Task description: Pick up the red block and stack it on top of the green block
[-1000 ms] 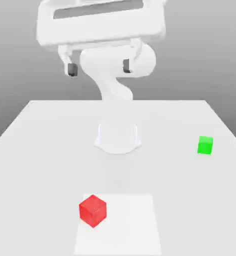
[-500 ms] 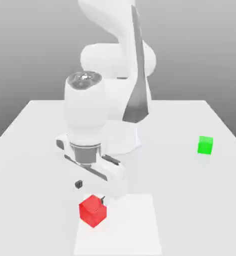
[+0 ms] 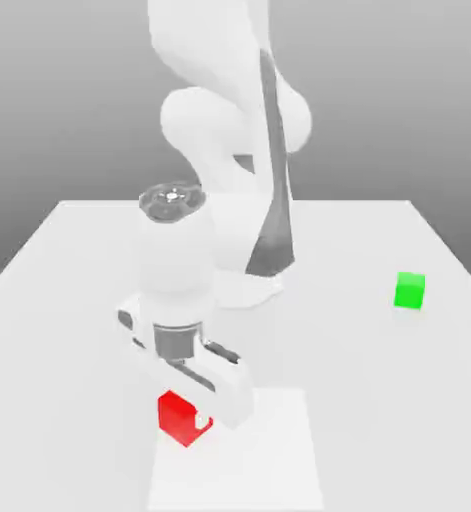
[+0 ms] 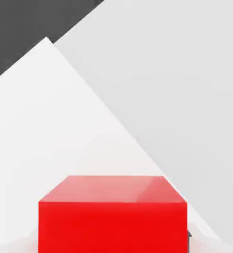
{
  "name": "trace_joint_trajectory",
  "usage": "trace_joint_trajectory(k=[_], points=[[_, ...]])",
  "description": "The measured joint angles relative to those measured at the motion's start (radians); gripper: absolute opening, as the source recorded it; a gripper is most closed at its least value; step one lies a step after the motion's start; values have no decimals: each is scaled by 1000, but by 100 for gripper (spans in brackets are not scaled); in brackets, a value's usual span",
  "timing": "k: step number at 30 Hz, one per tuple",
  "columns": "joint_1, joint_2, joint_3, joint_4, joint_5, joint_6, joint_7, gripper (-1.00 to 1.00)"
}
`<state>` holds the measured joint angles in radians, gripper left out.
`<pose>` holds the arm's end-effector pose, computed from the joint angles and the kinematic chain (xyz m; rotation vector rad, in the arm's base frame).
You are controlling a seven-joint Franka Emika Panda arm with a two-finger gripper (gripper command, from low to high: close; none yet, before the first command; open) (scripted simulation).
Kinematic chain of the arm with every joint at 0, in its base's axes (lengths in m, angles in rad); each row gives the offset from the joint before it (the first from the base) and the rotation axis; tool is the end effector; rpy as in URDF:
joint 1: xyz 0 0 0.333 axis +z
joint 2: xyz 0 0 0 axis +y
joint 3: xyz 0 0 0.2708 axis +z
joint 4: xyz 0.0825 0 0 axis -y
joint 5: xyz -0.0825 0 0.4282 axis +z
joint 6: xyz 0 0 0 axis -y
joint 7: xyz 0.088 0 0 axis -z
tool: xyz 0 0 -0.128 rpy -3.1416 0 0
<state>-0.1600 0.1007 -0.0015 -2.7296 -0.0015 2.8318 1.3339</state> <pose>0.4019 -0.0654 0.0839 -2.3049 2.1343 -0.0025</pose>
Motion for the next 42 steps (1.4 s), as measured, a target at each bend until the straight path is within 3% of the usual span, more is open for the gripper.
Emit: trace_joint_trajectory(k=[12,33,38,42], points=[[303,-222,198,-43,234,-141,383,-100],[742,-451,753,-132,529,-243,1304,-100],[804,-465,918,-157,582,-239,1528,-100],[727,-419,1040,-158,596,-178,1562,-100]])
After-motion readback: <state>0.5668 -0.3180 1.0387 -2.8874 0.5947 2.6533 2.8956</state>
